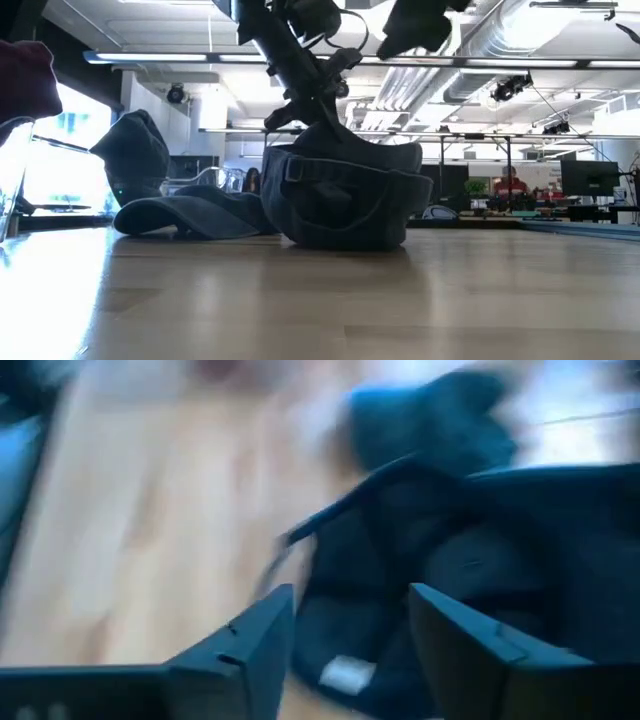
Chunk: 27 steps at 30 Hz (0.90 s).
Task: Pick & Place hat
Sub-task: Put the right blue cap into the top transparent bin
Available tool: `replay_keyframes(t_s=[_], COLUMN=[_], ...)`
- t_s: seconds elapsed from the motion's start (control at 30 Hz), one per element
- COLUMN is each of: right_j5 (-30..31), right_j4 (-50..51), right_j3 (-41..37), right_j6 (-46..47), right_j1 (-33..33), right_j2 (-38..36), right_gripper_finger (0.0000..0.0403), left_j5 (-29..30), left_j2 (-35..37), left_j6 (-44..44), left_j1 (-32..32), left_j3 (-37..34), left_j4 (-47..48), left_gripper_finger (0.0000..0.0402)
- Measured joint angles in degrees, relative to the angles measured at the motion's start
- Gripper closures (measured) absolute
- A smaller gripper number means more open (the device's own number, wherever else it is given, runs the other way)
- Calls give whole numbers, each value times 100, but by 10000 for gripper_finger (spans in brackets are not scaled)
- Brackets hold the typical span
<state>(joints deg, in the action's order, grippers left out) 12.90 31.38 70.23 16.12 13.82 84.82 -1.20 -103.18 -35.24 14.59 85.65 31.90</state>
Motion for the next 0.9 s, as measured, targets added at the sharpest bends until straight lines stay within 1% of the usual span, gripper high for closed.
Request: replay_keyframes(t_s=[0.07,0.13,0.23,0.3,0.33,0.43,0.5,0.57,0.63,0.7,0.9], right_j5=[628,1022,1108,927,868,864,819,965,1381,1884,3092], right_j4=[-249,-760,-1976,-2896,-3359,-4208,-4376,-4410,-4401,-4402,-4481], right_j3=[-250,-663,-1400,-1785,-1928,-2099,-2012,-1828,-1661,-1517,-1394], right_j6=[242,328,299,146,44,-53,-59,-71,-52,121,1144], right_j1=[46,79,54,-44,-93,-272,-399,-475,-504,-498,-504], right_j2=[-33,37,291,534,679,1221,1612,1971,2307,2543,2760], right_gripper_finger=[247,286,350,387,394,385,388,398,399,395,399], left_j5=[-68,-125,-125,-120,-121,-151,-186,-206,-249,-425,-596], left_j2=[0,0,0,0,0,20,89,101,90,90,157], left_j6=[-77,-106,-151,-201,-218,-248,-249,-249,-255,-281,-390], left_j1=[1,2,2,2,2,2,2,-35,-39,-41,-162], left_j3=[0,0,0,0,0,0,-4,-2,-7,-6,-2], left_j4=[2,2,8,8,8,14,65,37,46,22,0], left_gripper_finger=[401,401,401,401,401,401,401,401,401,401,401])
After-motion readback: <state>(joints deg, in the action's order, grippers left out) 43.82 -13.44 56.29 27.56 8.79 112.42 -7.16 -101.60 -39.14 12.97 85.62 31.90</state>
